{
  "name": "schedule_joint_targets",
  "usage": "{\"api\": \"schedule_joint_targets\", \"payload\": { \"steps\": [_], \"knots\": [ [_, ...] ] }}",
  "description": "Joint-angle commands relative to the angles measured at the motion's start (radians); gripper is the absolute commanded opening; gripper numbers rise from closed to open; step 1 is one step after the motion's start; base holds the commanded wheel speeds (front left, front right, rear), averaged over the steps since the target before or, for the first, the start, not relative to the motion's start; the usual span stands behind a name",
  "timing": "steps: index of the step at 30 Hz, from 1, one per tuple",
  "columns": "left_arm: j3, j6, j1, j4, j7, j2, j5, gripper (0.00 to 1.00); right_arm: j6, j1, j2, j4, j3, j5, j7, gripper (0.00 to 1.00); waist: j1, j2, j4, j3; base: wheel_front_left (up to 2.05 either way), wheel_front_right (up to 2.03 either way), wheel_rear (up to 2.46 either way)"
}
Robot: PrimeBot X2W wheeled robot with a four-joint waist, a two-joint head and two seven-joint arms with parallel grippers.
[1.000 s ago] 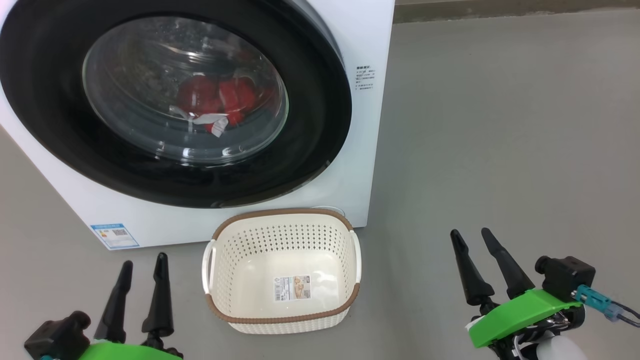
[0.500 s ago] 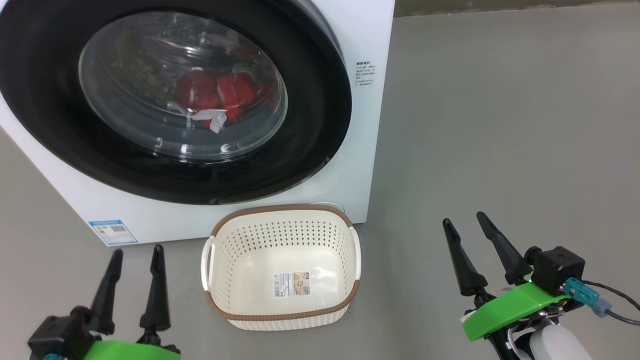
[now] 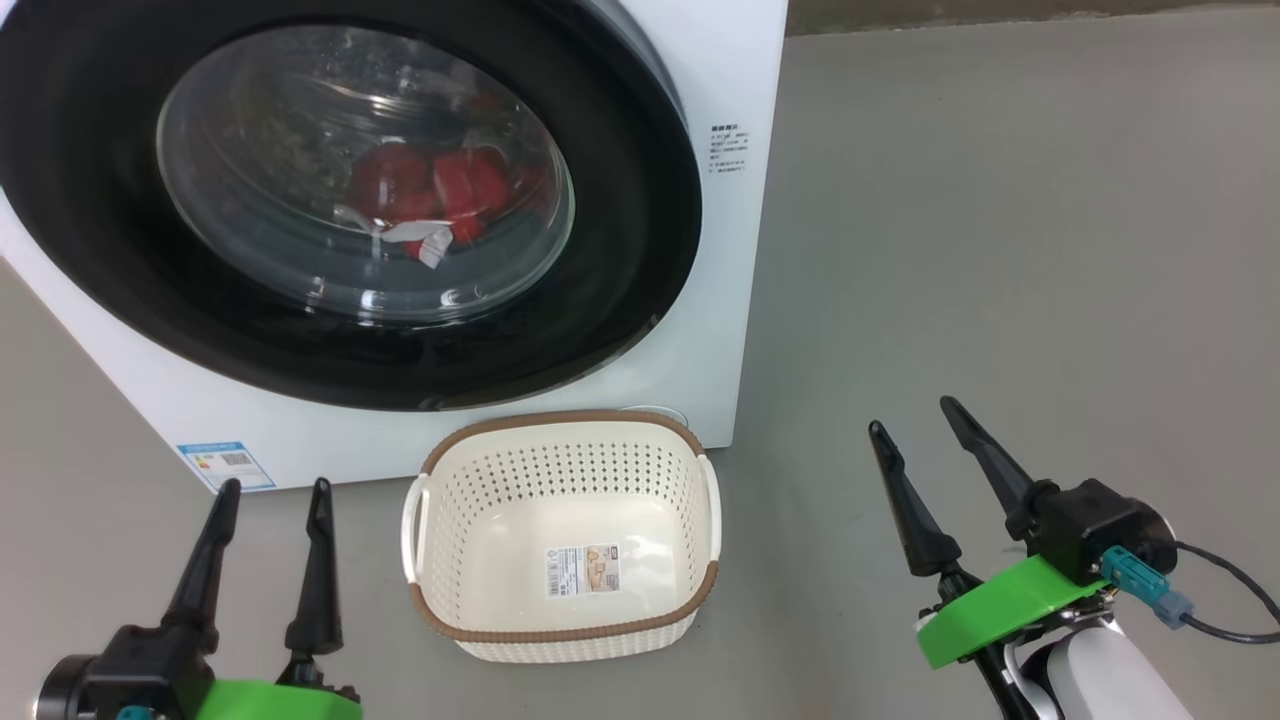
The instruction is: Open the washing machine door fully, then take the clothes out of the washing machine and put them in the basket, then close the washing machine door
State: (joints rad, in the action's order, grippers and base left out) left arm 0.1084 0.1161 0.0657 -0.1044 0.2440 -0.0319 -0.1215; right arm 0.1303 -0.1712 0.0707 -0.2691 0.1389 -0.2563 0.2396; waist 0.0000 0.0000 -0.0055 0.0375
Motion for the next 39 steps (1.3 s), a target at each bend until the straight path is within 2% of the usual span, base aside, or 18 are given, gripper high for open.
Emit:
{"api": "schedule_joint_targets", "payload": {
  "steps": [1,18,19,23,27,30,35,39],
  "knots": [
    [0.032,0.005,0.037,0.034,0.015,-0.018,0.034,1.00,0.000,-0.042,0.011,0.022,0.025,0.033,0.019,1.00,0.0000,0.0000,0.001,0.000,0.00,0.00,0.00],
    [0.026,0.005,0.053,0.020,0.018,-0.018,0.041,1.00,0.000,-0.074,0.028,0.012,0.027,0.008,0.022,1.00,0.0000,0.0000,0.012,0.033,0.00,0.00,0.00],
    [0.024,0.005,0.056,0.019,0.018,-0.018,0.040,1.00,0.000,-0.077,0.027,0.012,0.027,0.001,0.022,0.95,0.0000,0.0000,0.014,0.038,0.00,0.00,0.00],
    [0.013,0.004,0.067,0.024,0.018,-0.018,0.035,1.00,0.000,-0.097,0.023,0.003,0.008,-0.047,0.022,0.01,0.0000,0.0000,0.026,0.066,0.00,0.00,0.00],
    [0.007,0.002,0.076,0.032,0.018,-0.018,0.027,1.00,0.000,-0.119,0.026,-0.004,0.002,-0.095,0.022,0.00,0.0000,0.0000,0.036,0.091,0.00,0.00,0.00],
    [0.000,-0.002,0.087,0.048,0.018,-0.018,0.020,1.00,0.000,-0.146,0.026,-0.008,-0.012,-0.188,0.022,0.00,0.0000,0.0000,0.045,0.124,0.00,0.00,0.00],
    [-0.013,-0.011,0.112,0.079,0.018,-0.018,0.008,1.00,0.000,-0.229,0.039,-0.043,-0.008,-0.415,0.022,0.00,0.0000,0.0000,0.058,0.186,0.00,0.00,0.00],
    [-0.026,-0.021,0.133,0.105,0.018,-0.018,0.001,1.00,0.000,-0.320,0.079,-0.092,0.046,-0.624,0.022,0.00,0.0000,0.0000,0.066,0.236,0.00,0.00,0.00]
  ]
}}
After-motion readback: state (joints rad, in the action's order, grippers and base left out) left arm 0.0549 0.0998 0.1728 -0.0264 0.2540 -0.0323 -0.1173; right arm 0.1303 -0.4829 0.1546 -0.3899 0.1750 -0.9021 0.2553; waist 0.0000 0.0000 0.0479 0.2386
